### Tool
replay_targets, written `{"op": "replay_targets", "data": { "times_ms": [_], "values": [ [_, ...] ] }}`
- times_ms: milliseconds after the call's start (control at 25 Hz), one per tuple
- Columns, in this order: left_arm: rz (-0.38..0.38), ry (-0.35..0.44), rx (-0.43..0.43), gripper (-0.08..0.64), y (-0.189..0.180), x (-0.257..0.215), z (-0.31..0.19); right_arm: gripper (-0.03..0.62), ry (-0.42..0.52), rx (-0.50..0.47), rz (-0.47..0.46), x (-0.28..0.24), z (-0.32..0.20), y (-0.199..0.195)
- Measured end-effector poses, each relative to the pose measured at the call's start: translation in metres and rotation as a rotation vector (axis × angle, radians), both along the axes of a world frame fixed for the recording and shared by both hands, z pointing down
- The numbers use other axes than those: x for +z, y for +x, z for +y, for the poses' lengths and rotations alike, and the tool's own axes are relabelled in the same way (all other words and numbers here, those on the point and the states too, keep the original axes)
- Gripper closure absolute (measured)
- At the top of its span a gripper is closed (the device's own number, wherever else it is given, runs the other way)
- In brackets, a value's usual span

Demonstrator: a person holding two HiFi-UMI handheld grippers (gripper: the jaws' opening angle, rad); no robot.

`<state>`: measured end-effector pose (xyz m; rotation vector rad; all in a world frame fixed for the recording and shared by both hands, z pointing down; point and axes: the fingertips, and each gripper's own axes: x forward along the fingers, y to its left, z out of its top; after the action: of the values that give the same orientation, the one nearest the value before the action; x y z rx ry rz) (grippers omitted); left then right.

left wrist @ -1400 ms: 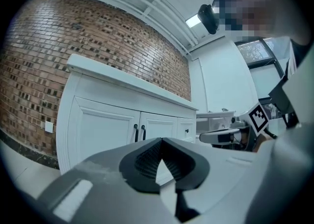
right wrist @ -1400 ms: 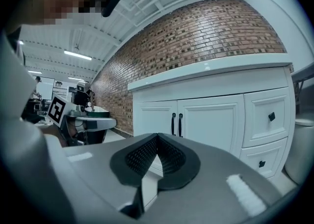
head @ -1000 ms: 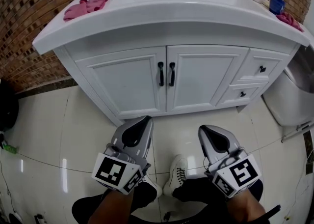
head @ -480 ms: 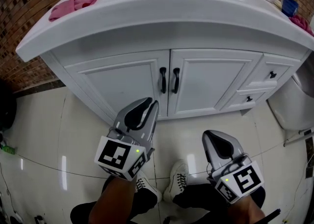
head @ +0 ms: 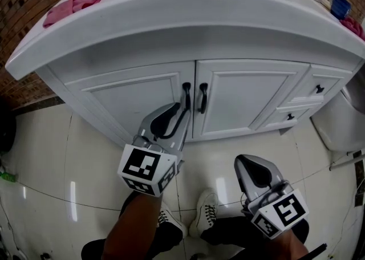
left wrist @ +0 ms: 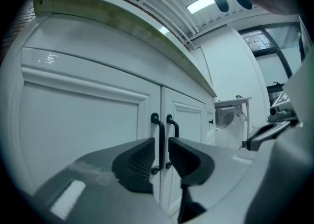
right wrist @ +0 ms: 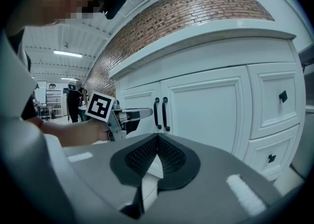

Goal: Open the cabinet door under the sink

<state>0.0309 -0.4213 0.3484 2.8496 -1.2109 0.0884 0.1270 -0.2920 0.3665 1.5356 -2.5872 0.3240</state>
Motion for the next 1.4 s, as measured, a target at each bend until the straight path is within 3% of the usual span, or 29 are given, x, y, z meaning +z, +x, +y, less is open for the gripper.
{"op": "replay_targets", "data": {
  "times_ms": [280, 880, 1400],
  "values": [
    [0.03, -0.018, 0.007, 0.463, 0.01, 0.005, -0.012, 0.583, -0.019, 0.001, 0.004, 0.007, -0.003, 0.001],
    [-0.006, 0.014, 0.008, 0.516, 0.016, 0.001, -0.014, 0.583, -0.039, 0.006, -0.022, 0.012, 0.001, 0.004],
    [0.039, -0.007, 0.013, 0.517, 0.006, 0.003, 0.027, 0.583, -0.025, 0.008, -0.048, -0.007, 0.033, 0.001]
  ]
}}
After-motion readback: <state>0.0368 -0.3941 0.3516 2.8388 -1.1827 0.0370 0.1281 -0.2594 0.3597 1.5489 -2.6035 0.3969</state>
